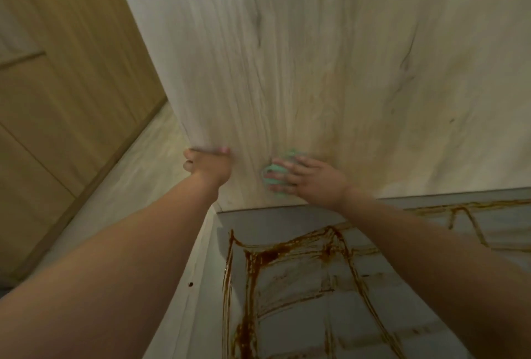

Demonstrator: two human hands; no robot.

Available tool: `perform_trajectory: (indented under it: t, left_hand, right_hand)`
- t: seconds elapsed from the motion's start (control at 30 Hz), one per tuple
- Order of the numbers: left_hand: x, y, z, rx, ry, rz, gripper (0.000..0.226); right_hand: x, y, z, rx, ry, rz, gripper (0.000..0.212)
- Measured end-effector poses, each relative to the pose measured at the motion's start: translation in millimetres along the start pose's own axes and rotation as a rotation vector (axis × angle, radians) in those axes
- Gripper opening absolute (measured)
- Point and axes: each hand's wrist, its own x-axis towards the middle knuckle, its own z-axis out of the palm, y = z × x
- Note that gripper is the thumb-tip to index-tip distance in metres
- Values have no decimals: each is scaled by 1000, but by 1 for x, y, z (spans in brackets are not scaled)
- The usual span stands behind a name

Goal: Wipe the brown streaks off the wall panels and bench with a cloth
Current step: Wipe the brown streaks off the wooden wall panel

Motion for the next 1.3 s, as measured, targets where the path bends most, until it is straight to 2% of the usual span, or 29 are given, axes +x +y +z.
perform_trajectory:
  t: [0.03,0.1,0.17,0.2,0.23,0.33,0.37,0.4,0.47,0.57,0.67,0.73,0.77,0.8,0.9,0.93,0.97,1.0,1.03,1.13,1.2,1.23,1.27,1.3]
  left_hand:
    - [-2,4,-4,13,21,19,84]
    - [-5,11,-10,67,87,99,78]
    - [-14,20,-15,102,170,183,73]
    - [-19,25,-17,103,204,225,72]
    - [-25,31,-20,116,230,273,70]
    - [-35,42,-26,221,260,474,61]
    - [-37,45,-27,252,243,560,59]
    - [-39,51,-28,277,219,648,58]
    - [-47,67,-29,319,184,806,58]
    - [-55,94,-34,354,185,1008,57]
    - [-61,126,-40,400,165,1147,56]
    - [-63,143,-44,433,161,1178,56]
    - [-63,150,-46,440,163,1183,57]
    - [-64,157,-48,442,169,1189,61]
    - [-59,167,-51,478,210,1223,62]
    - [-58,170,-52,490,235,1247,61]
    - [-58,176,-54,500,256,1265,63]
    - [-59,182,-55,511,258,1271,67]
    - [-60,189,-57,522,251,1266,72]
    - [-64,205,-59,541,251,1268,77]
    - [-63,208,-58,549,255,1270,80]
    - [-62,208,-58,546,264,1267,81]
    - [-60,209,-57,543,284,1279,80]
    - [-59,210,-57,543,309,1299,78]
  right_hand:
    - [8,16,-11,-40,71,68,71]
    - [16,51,-32,-108,270,365,69]
    - [19,52,-40,-50,424,696,67]
    - [18,39,-33,-18,438,747,70]
    - [16,18,-21,19,401,688,74]
    - [-10,-31,26,25,144,197,79]
    - [-16,-32,33,-11,106,118,79]
    - [-17,-25,31,-35,112,97,77]
    - [-5,0,7,-38,168,174,68]
    - [25,57,-48,-23,353,478,57]
    - [40,123,-89,-59,553,1051,57]
    - [54,126,-96,-8,654,1399,57]
    - [60,113,-92,13,691,1436,56]
    - [63,93,-84,20,684,1338,57]
    - [42,43,-52,20,416,685,66]
    - [30,46,-51,-12,347,510,64]
    - [22,63,-58,-41,321,420,61]
    - [21,82,-68,-64,325,423,60]
    - [24,105,-80,-80,365,521,60]
    - [44,163,-124,-22,581,1139,60]
    - [64,173,-138,67,678,1408,60]
    - [74,167,-138,85,702,1423,60]
    - [84,158,-134,74,693,1340,60]
    - [91,145,-127,39,643,1150,60]
